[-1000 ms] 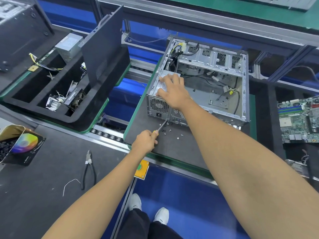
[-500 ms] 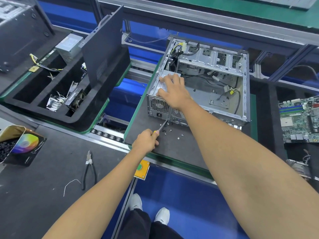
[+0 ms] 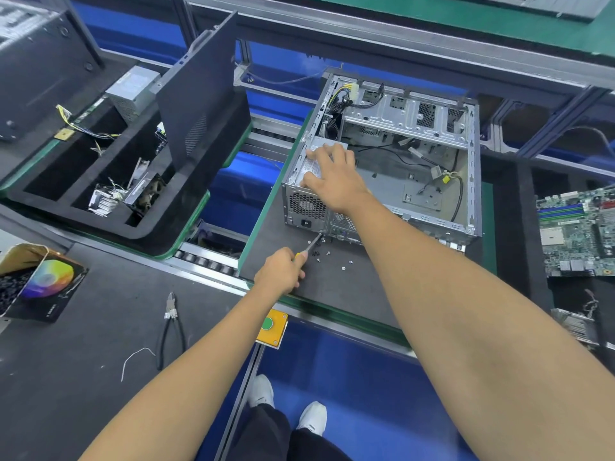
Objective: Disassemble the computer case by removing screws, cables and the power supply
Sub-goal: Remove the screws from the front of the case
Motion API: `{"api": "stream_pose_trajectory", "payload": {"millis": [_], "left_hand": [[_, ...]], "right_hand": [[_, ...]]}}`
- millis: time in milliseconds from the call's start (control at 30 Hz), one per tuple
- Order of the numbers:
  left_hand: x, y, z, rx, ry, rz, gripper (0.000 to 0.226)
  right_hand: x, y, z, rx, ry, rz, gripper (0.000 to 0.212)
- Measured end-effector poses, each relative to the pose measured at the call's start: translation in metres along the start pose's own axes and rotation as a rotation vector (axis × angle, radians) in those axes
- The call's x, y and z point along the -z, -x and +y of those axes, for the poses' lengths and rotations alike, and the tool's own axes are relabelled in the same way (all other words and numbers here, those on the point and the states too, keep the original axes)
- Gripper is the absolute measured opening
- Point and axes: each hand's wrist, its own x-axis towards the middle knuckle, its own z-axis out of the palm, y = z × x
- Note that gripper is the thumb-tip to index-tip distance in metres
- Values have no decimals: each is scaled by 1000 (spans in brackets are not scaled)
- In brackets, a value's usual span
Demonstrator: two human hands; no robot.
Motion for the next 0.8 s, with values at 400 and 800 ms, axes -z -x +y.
{"api": "stream_pose_trajectory", "payload": {"millis": [400, 800], "left_hand": [[1, -6, -3, 0, -169, 131, 41], [3, -5, 2, -85, -211, 57, 43]], "right_hand": [[0, 0, 1, 5, -14, 5, 55], [1, 0, 0, 8, -7, 7, 56]]}}
